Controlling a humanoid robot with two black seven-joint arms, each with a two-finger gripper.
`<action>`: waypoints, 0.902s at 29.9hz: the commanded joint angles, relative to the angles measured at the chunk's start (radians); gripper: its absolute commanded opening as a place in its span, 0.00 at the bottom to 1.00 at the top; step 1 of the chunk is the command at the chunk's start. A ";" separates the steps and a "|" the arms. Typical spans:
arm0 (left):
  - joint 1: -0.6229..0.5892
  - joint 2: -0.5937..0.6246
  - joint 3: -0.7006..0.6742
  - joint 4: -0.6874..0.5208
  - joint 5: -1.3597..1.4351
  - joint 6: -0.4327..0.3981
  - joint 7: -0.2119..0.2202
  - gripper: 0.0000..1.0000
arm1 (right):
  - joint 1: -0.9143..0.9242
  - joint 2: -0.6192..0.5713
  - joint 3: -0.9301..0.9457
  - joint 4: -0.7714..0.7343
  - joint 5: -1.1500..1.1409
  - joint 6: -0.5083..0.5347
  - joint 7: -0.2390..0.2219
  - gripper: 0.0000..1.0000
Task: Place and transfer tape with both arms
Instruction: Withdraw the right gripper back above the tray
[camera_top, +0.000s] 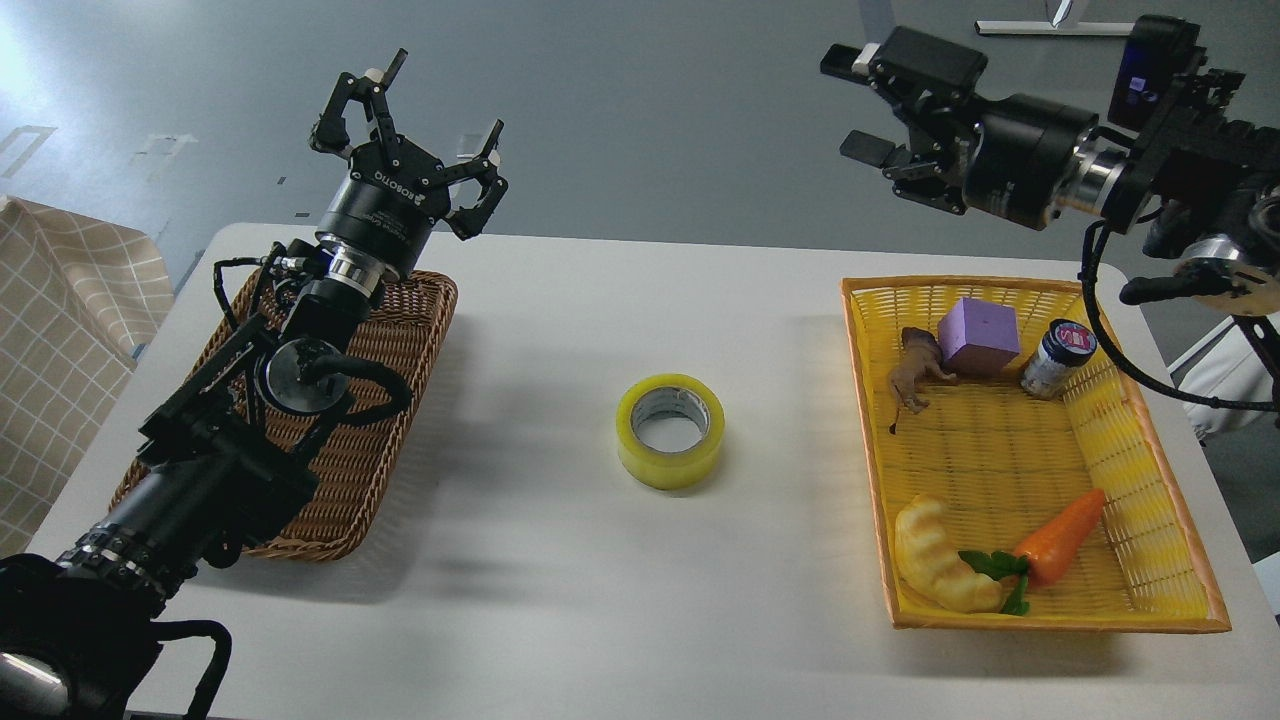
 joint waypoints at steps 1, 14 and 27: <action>0.000 0.000 -0.004 0.005 -0.001 0.000 -0.001 0.98 | -0.130 0.041 0.253 -0.012 0.111 0.000 -0.002 1.00; -0.001 0.008 -0.007 0.008 0.001 0.000 -0.001 0.98 | -0.250 0.271 0.608 -0.161 0.409 0.000 -0.002 1.00; -0.001 0.016 -0.007 0.008 0.002 0.000 0.000 0.98 | -0.351 0.403 0.623 -0.155 0.438 0.000 -0.015 1.00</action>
